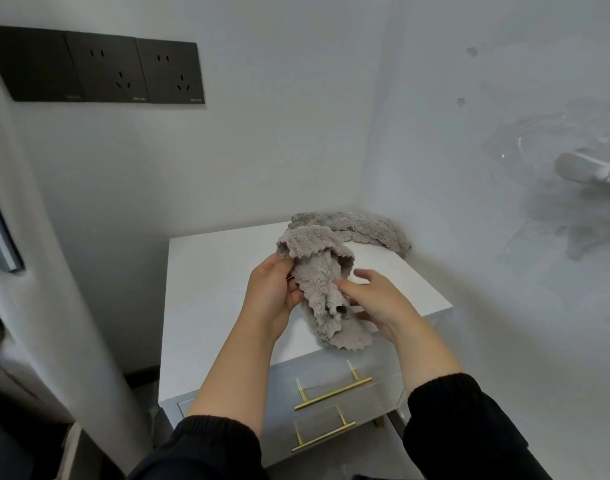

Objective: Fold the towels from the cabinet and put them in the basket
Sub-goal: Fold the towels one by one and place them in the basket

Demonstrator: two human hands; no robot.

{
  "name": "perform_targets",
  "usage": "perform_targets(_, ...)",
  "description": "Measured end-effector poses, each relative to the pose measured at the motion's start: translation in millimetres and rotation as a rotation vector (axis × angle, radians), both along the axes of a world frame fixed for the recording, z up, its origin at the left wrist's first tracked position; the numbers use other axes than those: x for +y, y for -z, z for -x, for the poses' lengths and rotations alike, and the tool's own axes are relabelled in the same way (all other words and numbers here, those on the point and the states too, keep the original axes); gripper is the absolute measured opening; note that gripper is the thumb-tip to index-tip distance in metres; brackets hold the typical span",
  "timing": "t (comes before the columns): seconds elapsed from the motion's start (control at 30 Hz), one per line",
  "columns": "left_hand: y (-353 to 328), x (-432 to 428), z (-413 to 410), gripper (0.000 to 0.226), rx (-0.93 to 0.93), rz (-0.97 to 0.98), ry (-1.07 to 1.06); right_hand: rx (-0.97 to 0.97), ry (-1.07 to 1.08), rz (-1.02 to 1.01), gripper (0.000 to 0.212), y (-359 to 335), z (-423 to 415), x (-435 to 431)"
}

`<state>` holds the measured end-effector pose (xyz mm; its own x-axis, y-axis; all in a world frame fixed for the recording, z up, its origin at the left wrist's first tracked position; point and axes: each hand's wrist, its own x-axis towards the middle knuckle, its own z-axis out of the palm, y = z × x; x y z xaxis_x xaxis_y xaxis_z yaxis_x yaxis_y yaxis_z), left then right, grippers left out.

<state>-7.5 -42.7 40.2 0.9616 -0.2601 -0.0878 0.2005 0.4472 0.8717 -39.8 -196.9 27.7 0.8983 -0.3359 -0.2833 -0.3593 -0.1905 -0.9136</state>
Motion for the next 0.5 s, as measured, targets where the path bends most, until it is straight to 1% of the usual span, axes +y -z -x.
perform_targets(0.1,-1,1,-1,0.024,0.030,0.095,0.030,0.063,0.010,-0.261,0.056,6,-5,1)
perform_targets(0.13,-3,1,0,0.025,0.039,0.125,0.050,0.062,0.025,-0.318,0.054,7,-5,3)
perform_targets(0.2,-4,1,2,0.025,0.049,0.147,0.083,0.010,0.065,-0.428,0.067,9,-8,3)
perform_targets(0.23,-4,1,2,0.025,0.052,0.148,0.096,-0.031,0.075,-0.466,0.070,8,-7,3)
perform_targets(0.27,-6,1,4,0.025,0.060,0.146,0.104,-0.069,0.078,-0.479,0.065,7,-8,2)
perform_targets(0.3,-7,1,4,0.025,0.072,0.151,0.114,-0.104,0.063,-0.452,0.052,4,-6,3)
perform_targets(0.37,-5,3,2,0.028,0.096,0.170,0.124,-0.153,0.047,-0.307,0.019,2,-3,3)
perform_targets(0.4,-7,4,2,0.030,0.113,0.194,0.123,-0.192,0.055,-0.223,0.015,1,-2,2)
perform_targets(0.43,-8,5,3,0.030,0.129,0.214,0.136,-0.239,0.073,-0.149,0.016,-1,-1,-1)
perform_targets(0.47,-9,6,2,0.030,0.160,0.231,0.139,-0.282,0.086,-0.097,0.016,-4,0,-4)
perform_targets(0.5,-9,8,0,0.030,0.202,0.271,0.146,-0.324,0.095,-0.087,0.017,-8,1,-8)
